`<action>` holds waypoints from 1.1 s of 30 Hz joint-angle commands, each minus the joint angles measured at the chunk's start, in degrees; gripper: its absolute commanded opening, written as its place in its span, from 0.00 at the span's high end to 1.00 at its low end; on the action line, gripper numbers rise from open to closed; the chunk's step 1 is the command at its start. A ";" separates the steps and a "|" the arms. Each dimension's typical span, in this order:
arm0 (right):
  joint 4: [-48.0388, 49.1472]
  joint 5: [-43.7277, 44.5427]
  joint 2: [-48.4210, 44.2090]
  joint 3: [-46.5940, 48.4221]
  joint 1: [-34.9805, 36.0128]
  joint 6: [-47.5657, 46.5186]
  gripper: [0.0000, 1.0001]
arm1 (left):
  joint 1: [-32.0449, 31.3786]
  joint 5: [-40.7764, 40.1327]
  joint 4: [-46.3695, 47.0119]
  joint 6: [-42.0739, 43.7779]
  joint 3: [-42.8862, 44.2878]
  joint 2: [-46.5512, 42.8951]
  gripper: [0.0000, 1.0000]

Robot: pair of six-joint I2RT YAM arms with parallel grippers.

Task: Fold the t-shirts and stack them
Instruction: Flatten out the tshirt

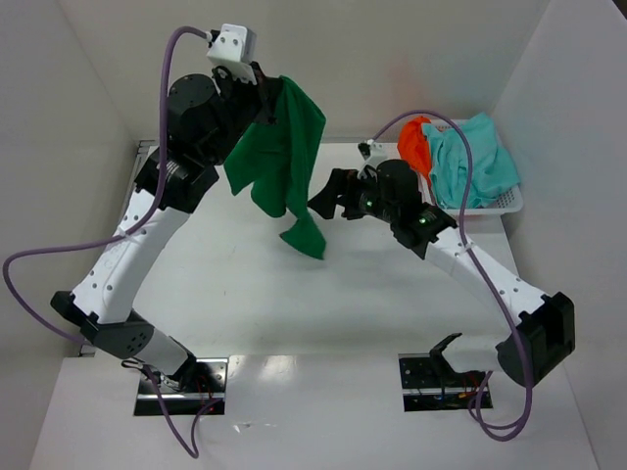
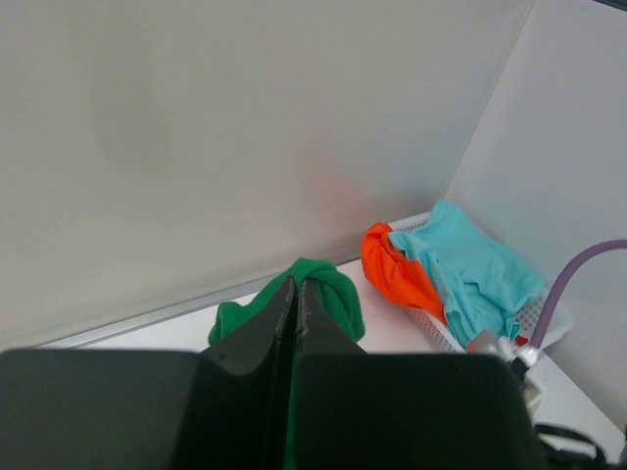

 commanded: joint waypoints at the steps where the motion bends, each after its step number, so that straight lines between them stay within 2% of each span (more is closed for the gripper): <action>1: 4.74 5.06 2.86 -1.33 1.61 -2.17 0.00 | -0.15 -1.21 4.13 -1.54 5.09 0.38 1.00; 5: 7.91 4.36 4.53 -1.95 4.76 -1.46 0.00 | -0.15 -2.80 1.23 -0.84 10.10 2.66 1.00; 18: 11.34 17.71 6.98 -3.10 12.68 0.21 0.00 | -0.15 -5.61 1.22 -0.83 12.39 3.81 1.00; 23: 8.97 33.85 9.72 -1.87 14.09 0.73 0.03 | -0.15 -3.68 0.08 -1.97 13.80 3.81 1.00; 27: 7.22 43.53 12.51 -0.29 14.09 -0.58 0.03 | -0.15 -2.45 -0.54 -2.51 15.73 3.81 1.00; 29: 7.21 45.57 14.80 1.99 14.09 -1.46 0.05 | -0.15 -0.43 -0.54 -3.12 16.43 3.81 1.00; 30: 7.21 46.19 16.12 2.96 14.09 -2.25 0.10 | -0.15 0.10 -1.15 -3.12 17.22 3.81 1.00; 31: 7.21 46.20 18.83 5.58 14.09 -2.86 0.30 | -0.15 0.10 -1.15 -3.12 17.75 3.81 1.00; 33: 7.21 46.81 21.31 8.23 14.09 -3.57 0.58 | -0.15 0.10 -2.46 -3.12 18.45 3.81 1.00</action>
